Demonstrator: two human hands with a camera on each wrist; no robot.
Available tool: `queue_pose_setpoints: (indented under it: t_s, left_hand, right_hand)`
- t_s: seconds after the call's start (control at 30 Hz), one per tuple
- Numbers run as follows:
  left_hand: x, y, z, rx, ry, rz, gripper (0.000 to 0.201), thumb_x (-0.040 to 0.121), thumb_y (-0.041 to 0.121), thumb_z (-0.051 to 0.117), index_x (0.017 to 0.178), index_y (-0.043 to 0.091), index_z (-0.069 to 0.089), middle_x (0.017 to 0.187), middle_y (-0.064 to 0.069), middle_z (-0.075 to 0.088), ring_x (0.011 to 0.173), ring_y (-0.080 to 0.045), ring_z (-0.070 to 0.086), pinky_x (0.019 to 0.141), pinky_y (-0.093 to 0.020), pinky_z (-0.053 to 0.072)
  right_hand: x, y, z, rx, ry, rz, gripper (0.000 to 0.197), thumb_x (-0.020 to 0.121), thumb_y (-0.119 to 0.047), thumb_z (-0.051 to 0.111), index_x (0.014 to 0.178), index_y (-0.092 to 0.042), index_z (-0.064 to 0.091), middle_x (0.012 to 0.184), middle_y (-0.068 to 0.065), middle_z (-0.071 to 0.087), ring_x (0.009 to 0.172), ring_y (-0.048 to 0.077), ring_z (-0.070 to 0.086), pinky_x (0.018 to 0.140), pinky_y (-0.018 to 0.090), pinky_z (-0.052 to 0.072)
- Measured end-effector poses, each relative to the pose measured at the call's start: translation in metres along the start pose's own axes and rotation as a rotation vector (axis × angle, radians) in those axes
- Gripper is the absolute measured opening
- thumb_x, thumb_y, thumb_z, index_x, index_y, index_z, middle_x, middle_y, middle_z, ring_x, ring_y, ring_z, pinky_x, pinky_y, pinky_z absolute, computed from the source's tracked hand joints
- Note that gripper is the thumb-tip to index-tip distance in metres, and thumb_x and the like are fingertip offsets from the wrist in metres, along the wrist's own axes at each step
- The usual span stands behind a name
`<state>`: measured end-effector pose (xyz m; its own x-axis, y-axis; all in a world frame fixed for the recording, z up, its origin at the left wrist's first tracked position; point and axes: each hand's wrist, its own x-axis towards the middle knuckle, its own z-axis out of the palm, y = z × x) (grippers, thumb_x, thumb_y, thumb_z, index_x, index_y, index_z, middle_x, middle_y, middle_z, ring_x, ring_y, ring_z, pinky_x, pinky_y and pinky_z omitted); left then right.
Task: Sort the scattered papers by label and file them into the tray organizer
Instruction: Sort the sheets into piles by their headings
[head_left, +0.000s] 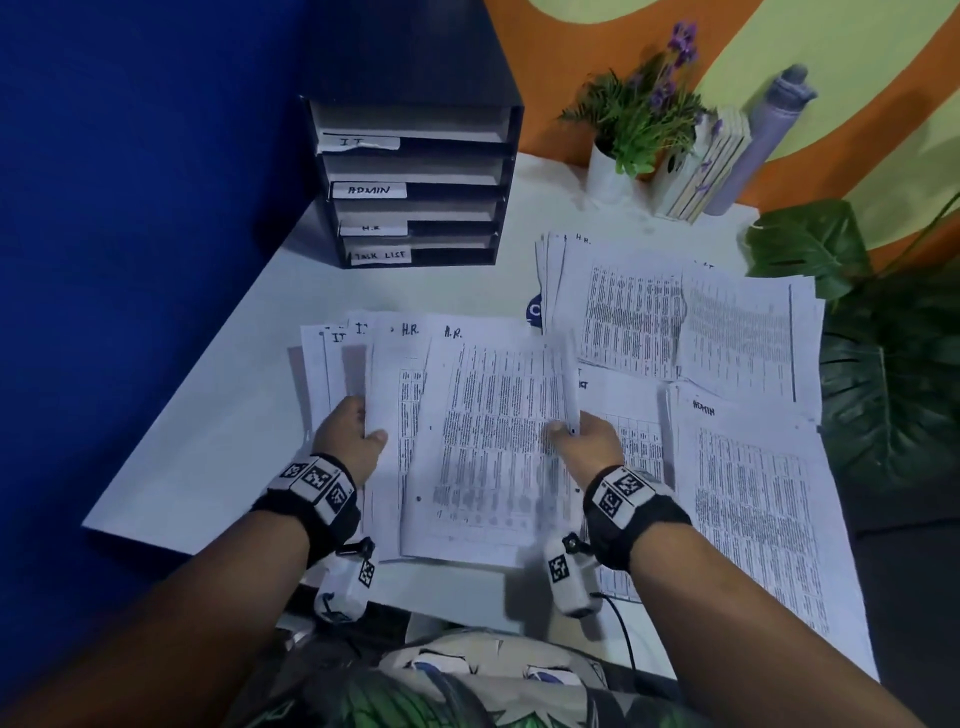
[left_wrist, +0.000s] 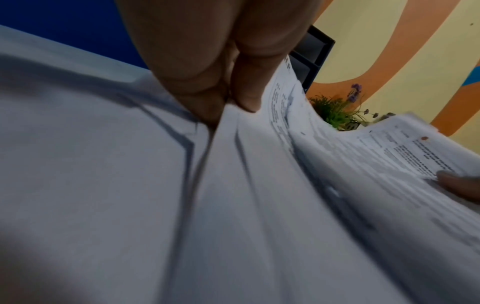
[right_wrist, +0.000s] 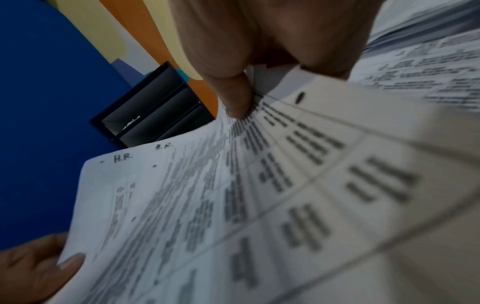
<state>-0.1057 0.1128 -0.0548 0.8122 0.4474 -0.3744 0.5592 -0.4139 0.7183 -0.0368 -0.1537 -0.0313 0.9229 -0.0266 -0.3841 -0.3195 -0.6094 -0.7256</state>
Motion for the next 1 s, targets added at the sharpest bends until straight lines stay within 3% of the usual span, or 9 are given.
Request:
queue_pose_setpoints:
  t_s: [0.1, 0.27, 0.43, 0.6, 0.7, 0.8, 0.9, 0.97, 1.0]
  left_hand:
    - [-0.003, 0.001, -0.001, -0.075, 0.006, 0.004, 0.034, 0.087, 0.009, 0.065, 0.119, 0.009, 0.054, 0.108, -0.004, 0.062, 0.092, -0.021, 0.060, 0.084, -0.028, 0.045]
    - [-0.008, 0.010, 0.002, -0.183, -0.002, 0.041, 0.024, 0.082, 0.017, 0.074, 0.100, 0.017, 0.057, 0.090, 0.005, 0.065, 0.082, -0.016, 0.063, 0.073, -0.024, 0.049]
    - [-0.003, 0.011, 0.001, -0.127, 0.048, 0.018, 0.014, 0.091, 0.019, 0.063, 0.102, 0.011, 0.061, 0.095, -0.003, 0.065, 0.087, -0.022, 0.061, 0.079, -0.028, 0.046]
    - [0.002, 0.007, -0.003, -0.063, 0.060, -0.020, 0.011, 0.089, 0.020, 0.064, 0.096, 0.015, 0.058, 0.094, -0.002, 0.064, 0.088, -0.024, 0.061, 0.082, -0.030, 0.048]
    - [0.004, 0.009, -0.005, -0.050, 0.068, -0.022, 0.012, 0.089, 0.018, 0.063, 0.099, 0.012, 0.059, 0.091, -0.003, 0.063, 0.087, -0.024, 0.060, 0.082, -0.030, 0.048]
    - [0.002, 0.015, -0.002, -0.076, 0.044, -0.003, 0.011, 0.090, 0.013, 0.059, 0.101, 0.010, 0.059, 0.092, -0.006, 0.064, 0.089, -0.027, 0.061, 0.080, -0.030, 0.047]
    - [0.000, 0.024, 0.006, -0.083, -0.053, 0.049, 0.018, 0.094, 0.009, 0.052, 0.110, 0.009, 0.060, 0.097, -0.006, 0.065, 0.089, -0.028, 0.060, 0.075, -0.026, 0.043]
    - [0.003, 0.024, 0.011, 0.001, -0.052, 0.078, 0.021, 0.094, 0.015, 0.052, 0.113, 0.013, 0.062, 0.101, -0.005, 0.064, 0.090, -0.023, 0.059, 0.079, -0.026, 0.044]
    - [0.007, 0.021, 0.012, 0.088, -0.016, 0.078, 0.024, 0.092, 0.020, 0.055, 0.115, 0.016, 0.063, 0.111, -0.004, 0.063, 0.098, -0.022, 0.058, 0.087, -0.029, 0.045]
  right_hand:
    - [0.003, -0.001, -0.005, 0.020, 0.025, 0.008, 0.023, 0.097, -0.024, 0.052, 0.101, -0.003, 0.062, 0.077, 0.007, 0.058, 0.063, 0.018, 0.052, 0.057, 0.026, 0.044]
    - [0.006, -0.006, -0.004, 0.117, 0.002, 0.009, 0.020, 0.094, -0.026, 0.057, 0.108, -0.011, 0.059, 0.097, 0.004, 0.065, 0.088, 0.021, 0.061, 0.082, 0.034, 0.049]
    - [0.013, -0.001, -0.007, 0.096, 0.073, 0.063, 0.016, 0.092, -0.024, 0.060, 0.086, -0.009, 0.060, 0.069, 0.005, 0.056, 0.059, 0.017, 0.050, 0.058, 0.028, 0.045]
    - [0.022, 0.001, -0.015, 0.101, 0.137, 0.138, 0.013, 0.091, -0.020, 0.061, 0.091, -0.006, 0.061, 0.070, 0.004, 0.055, 0.066, 0.021, 0.053, 0.063, 0.028, 0.046]
    - [0.023, 0.002, -0.021, 0.149, 0.133, 0.124, 0.009, 0.092, -0.017, 0.061, 0.095, -0.008, 0.058, 0.081, 0.004, 0.057, 0.071, 0.019, 0.054, 0.056, 0.022, 0.042]
    - [0.022, 0.002, -0.021, 0.219, 0.073, 0.090, 0.012, 0.089, -0.009, 0.064, 0.098, -0.012, 0.057, 0.090, 0.003, 0.062, 0.080, 0.019, 0.060, 0.066, 0.026, 0.049]
    - [0.021, -0.005, -0.017, 0.280, -0.007, 0.067, 0.040, 0.086, -0.002, 0.064, 0.120, -0.019, 0.052, 0.106, 0.001, 0.064, 0.095, 0.019, 0.063, 0.084, 0.034, 0.051]
    - [0.022, -0.007, -0.017, 0.208, -0.004, 0.037, 0.039, 0.088, -0.003, 0.063, 0.123, -0.016, 0.054, 0.109, 0.000, 0.064, 0.098, 0.018, 0.062, 0.083, 0.030, 0.047]
    - [0.022, -0.008, -0.018, 0.165, 0.009, 0.027, 0.033, 0.088, -0.003, 0.062, 0.119, -0.013, 0.057, 0.107, 0.002, 0.065, 0.097, 0.019, 0.062, 0.080, 0.029, 0.046]
